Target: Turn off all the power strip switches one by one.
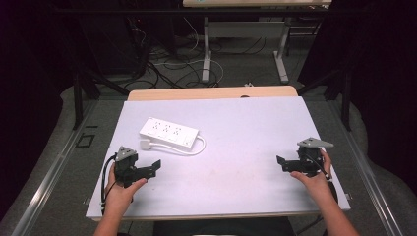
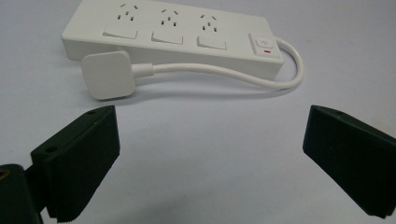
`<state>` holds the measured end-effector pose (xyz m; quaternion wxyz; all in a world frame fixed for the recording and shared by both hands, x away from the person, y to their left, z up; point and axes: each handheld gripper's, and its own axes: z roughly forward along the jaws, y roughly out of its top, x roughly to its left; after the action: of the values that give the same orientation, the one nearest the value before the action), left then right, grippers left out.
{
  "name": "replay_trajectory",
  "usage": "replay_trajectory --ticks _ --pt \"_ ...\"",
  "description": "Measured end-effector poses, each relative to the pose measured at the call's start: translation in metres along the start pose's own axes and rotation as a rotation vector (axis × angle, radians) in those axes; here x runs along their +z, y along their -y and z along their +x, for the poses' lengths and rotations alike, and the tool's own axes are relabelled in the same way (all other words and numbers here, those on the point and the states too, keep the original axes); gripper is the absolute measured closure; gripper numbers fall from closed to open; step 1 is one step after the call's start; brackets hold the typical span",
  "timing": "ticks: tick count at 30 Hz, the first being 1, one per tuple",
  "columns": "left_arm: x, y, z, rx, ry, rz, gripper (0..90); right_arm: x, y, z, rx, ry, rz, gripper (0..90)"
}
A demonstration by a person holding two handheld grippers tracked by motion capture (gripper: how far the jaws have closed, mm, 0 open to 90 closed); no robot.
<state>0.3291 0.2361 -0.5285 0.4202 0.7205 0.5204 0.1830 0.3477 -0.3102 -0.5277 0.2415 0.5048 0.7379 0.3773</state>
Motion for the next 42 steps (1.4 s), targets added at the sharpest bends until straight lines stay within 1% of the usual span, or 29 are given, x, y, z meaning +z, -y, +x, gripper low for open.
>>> replay_trajectory --ticks 1,2,4,7,10,11,12,13,17,19,21,23,24,27,28,29,30,31,34,36,39,40,42 --pt "0.000 0.000 0.000 0.000 -0.002 0.003 3.8 0.000 0.000 0.000 0.000 0.000 0.000 0.6" --pt "0.000 0.000 0.000 0.001 -0.002 0.005 3.8 0.002 0.001 -0.001 0.006 -0.012 -0.001 0.9" --pt "0.001 0.001 -0.001 -0.003 0.003 0.007 3.8 0.003 0.002 -0.001 0.012 -0.020 -0.001 1.0" --pt "0.001 0.001 0.000 0.000 -0.003 0.017 3.8 0.005 0.003 -0.002 0.027 -0.042 -0.001 4.3" --pt "0.001 0.000 0.000 0.002 -0.004 0.028 3.8 0.006 0.003 -0.003 0.019 -0.038 0.000 6.0" --pt "0.001 0.000 0.000 -0.001 -0.006 0.028 3.8 0.006 0.002 -0.003 0.008 -0.033 0.001 6.5" --pt "0.001 0.000 0.000 -0.006 -0.007 0.030 3.8 0.006 0.002 -0.003 0.008 -0.033 0.001 6.5" --pt "0.001 -0.001 0.000 -0.015 -0.004 0.028 3.9 0.006 0.002 -0.002 0.008 -0.031 0.000 6.5" --pt "0.001 -0.005 -0.002 -0.028 0.000 0.009 4.0 0.006 0.002 -0.001 0.001 -0.028 -0.005 6.7" --pt "0.002 -0.008 -0.004 -0.017 0.000 0.006 3.9 0.007 0.003 -0.001 -0.007 -0.034 -0.005 6.7" --pt "0.004 -0.010 -0.006 -0.008 0.003 0.014 3.9 0.007 0.003 0.000 -0.002 -0.034 -0.001 6.7" --pt "0.006 -0.013 -0.008 -0.006 0.010 0.009 3.9 0.008 0.002 0.001 -0.012 -0.034 -0.003 6.8" --pt "0.006 -0.014 -0.008 -0.003 0.015 0.017 3.9 0.008 0.002 0.001 -0.012 -0.034 -0.003 6.8" --pt "0.009 -0.018 -0.011 0.010 0.016 0.018 4.0 0.009 0.002 0.002 -0.028 -0.038 -0.008 6.8" --pt "0.009 -0.020 -0.012 0.010 0.019 0.005 4.5 0.009 0.002 0.003 -0.032 -0.034 -0.005 6.8" --pt "0.009 -0.022 -0.013 0.018 0.019 0.012 4.5 0.009 0.002 0.003 -0.032 -0.034 -0.005 6.8" --pt "0.010 -0.024 -0.014 0.021 0.018 0.011 5.3 0.009 0.002 0.004 -0.034 -0.036 -0.007 6.8" --pt "0.011 -0.026 -0.015 0.024 0.018 0.008 6.8 0.009 0.002 0.005 -0.046 -0.039 -0.012 6.8" --pt "0.012 -0.032 -0.019 0.041 0.021 0.012 7.3 0.009 0.001 0.007 -0.044 -0.050 -0.013 6.8" --pt "0.015 -0.036 -0.022 0.043 0.025 0.005 7.6 0.010 0.001 0.009 -0.058 -0.065 -0.022 6.7" --pt "0.017 -0.041 -0.027 0.064 0.028 0.007 8.1 0.010 0.001 0.010 -0.051 -0.077 -0.021 6.1" --pt "0.018 -0.043 -0.028 0.069 0.030 0.006 8.7 0.011 0.001 0.010 -0.060 -0.076 -0.023 6.0" --pt "0.020 -0.046 -0.032 0.082 0.027 0.005 9.0 0.011 0.001 0.010 -0.062 -0.075 -0.020 5.7"
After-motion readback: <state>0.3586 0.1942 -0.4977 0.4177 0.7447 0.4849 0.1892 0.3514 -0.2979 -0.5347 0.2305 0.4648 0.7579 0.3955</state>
